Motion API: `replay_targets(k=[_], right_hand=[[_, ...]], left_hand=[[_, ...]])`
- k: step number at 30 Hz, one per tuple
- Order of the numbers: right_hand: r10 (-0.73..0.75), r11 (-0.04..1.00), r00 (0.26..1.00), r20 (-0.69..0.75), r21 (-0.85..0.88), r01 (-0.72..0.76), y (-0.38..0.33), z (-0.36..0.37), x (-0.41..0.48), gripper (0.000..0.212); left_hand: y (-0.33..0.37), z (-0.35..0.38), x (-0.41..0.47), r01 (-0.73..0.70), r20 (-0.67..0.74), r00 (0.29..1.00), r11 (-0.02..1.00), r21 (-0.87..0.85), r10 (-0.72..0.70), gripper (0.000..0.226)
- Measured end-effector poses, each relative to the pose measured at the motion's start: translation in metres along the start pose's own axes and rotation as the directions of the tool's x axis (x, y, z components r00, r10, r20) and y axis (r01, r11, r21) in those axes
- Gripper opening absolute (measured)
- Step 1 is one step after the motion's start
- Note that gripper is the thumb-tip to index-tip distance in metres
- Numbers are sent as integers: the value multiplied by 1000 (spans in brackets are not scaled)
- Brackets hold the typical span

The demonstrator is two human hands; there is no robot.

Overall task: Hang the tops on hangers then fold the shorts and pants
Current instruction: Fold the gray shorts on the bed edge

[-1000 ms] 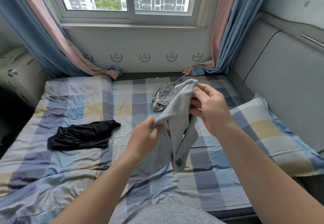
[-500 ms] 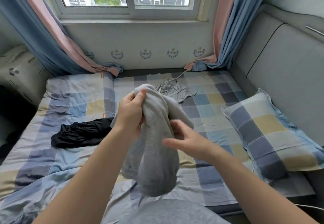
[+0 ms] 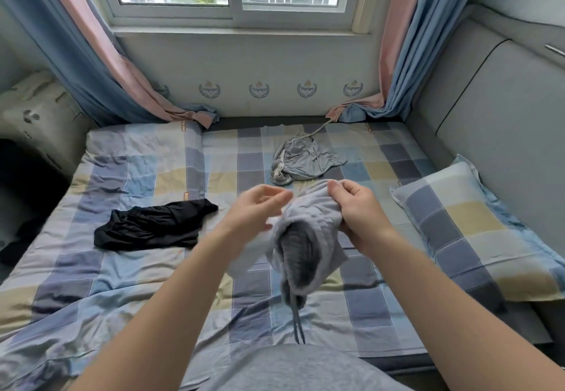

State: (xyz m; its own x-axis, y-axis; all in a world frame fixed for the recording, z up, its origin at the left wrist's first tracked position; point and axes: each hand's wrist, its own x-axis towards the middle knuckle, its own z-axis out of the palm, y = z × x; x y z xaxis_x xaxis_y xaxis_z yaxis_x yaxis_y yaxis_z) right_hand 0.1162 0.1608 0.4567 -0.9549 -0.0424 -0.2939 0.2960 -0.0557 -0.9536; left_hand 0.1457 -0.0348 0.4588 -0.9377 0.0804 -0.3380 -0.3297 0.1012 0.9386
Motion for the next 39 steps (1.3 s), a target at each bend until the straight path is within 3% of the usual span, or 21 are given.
replay_targets(k=[3,6,9,14,16,19,21,24,26,28,30,32,35,37,39], right_hand=[[62,992,998,-31,116,-58,-3,6,2,26],[147,956,989,-32,262,-134,-5,8,1,27],[228,903,973,25,369,-221,-10,6,3,31],[185,928,972,142,301,-220,-8,6,-6,29],[153,960,951,268,187,-207,-7,4,-11,48],[119,979,908,403,-199,-40,-3,6,-18,64],[123,936,892,436,-350,41,-1,8,-19,56],[51,867,946,319,-485,117,1,9,-14,16],[-27,794,977,209,-590,148,1,4,-9,23],[4,790,971,240,-596,144,-3,-2,-5,20],[153,796,919,364,-596,104,-5,-2,-6,48],[208,748,880,428,-649,138,1,3,-6,50],[65,676,905,420,-686,270,19,13,0,10],[-34,628,925,378,-712,314,27,11,7,12],[-113,568,940,323,-755,328,28,4,17,24]], left_hand=[[-16,3,-5,19,217,976,1000,-12,-16,58],[-28,3,-7,14,272,962,996,-88,11,58],[-35,9,-7,-7,194,980,993,-118,30,35],[-33,26,-1,-54,-26,998,972,-228,49,17],[-30,27,0,-63,-99,994,964,-259,38,14],[-27,24,1,-63,-112,993,969,-238,37,15],[-23,24,0,-67,-71,996,977,-202,53,16],[-20,20,0,-40,-11,999,986,-162,39,11],[-18,13,-2,-38,17,999,990,-134,41,11],[-15,3,-5,-43,19,999,994,-97,45,12],[-12,-4,-7,-42,23,999,998,-52,43,14],[-10,-9,-8,-25,59,998,999,-39,27,15],[-3,-17,-11,-8,160,987,1000,-12,10,12],[-1,-24,-11,-48,158,987,984,169,21,9],[-7,-32,-3,-102,34,995,874,475,98,15]])
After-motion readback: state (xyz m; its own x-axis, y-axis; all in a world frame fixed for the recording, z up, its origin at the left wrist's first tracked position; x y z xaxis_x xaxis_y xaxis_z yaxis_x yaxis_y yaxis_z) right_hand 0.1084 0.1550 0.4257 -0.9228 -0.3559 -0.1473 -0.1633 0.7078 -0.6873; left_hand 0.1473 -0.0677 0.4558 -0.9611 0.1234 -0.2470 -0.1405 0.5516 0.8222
